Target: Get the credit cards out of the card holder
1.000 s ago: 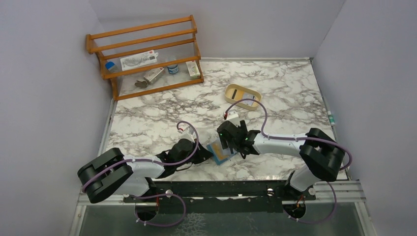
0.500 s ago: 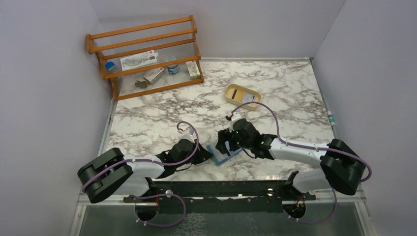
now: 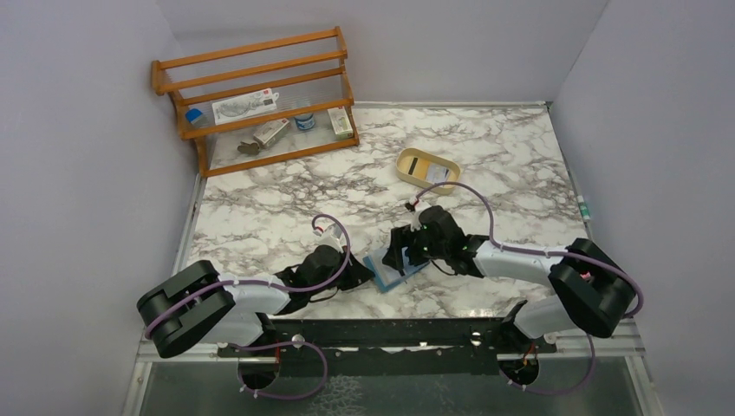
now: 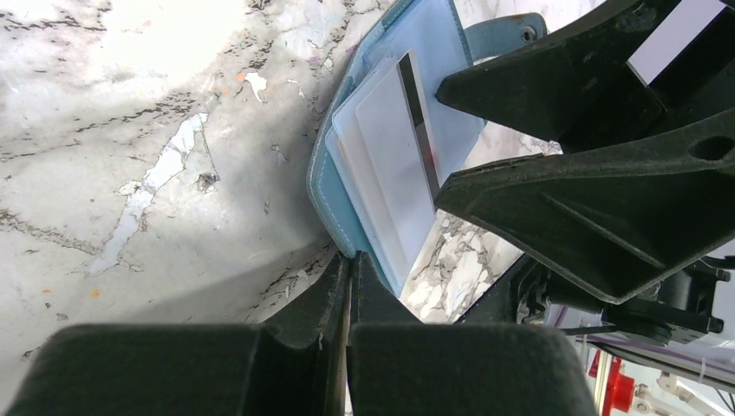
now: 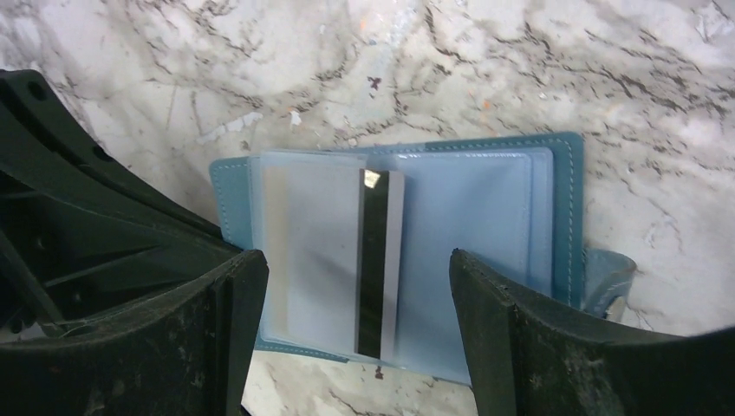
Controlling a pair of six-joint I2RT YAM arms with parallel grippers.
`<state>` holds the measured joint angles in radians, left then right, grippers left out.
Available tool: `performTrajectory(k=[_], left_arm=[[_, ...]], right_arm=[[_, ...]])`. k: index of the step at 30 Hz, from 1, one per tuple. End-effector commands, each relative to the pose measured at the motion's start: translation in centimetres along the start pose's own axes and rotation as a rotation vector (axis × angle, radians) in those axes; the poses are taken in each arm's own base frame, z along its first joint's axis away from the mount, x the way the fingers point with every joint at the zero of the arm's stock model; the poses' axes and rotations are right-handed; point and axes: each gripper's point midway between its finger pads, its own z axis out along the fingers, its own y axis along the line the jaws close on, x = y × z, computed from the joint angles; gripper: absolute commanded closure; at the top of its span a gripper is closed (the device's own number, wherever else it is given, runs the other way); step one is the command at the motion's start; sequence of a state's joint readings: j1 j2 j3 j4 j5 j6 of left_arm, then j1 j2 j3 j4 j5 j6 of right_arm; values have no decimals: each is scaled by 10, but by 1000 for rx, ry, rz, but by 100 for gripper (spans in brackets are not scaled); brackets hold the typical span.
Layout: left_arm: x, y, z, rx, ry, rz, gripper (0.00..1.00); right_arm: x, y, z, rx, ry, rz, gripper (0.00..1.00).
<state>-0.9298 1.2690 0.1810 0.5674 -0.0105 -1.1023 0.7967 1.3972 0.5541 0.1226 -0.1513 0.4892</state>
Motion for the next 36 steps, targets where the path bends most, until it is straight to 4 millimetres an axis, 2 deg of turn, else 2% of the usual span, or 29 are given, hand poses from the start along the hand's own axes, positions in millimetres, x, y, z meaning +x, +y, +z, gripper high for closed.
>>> performTrajectory(k=[1, 9, 14, 19, 27, 31, 36], left_arm=[[4, 10, -1, -29, 7, 15, 100], [4, 10, -1, -32, 6, 14, 100], [4, 11, 0, -35, 6, 17, 100], [4, 12, 0, -38, 7, 18, 100], [3, 12, -1, -36, 3, 22, 100], [2, 12, -2, -38, -2, 23, 100], [1, 12, -2, -41, -10, 25, 100]], right_arm=[[9, 9, 8, -73, 27, 14, 18], [9, 44, 4, -283, 32, -1, 18], [15, 59, -4, -377, 59, -9, 19], [24, 68, -14, -459, 76, -1, 19], [50, 82, -16, -644, 201, 55, 19], [52, 87, -10, -697, 229, 65, 20], [54, 84, -1, -667, 269, 65, 21]])
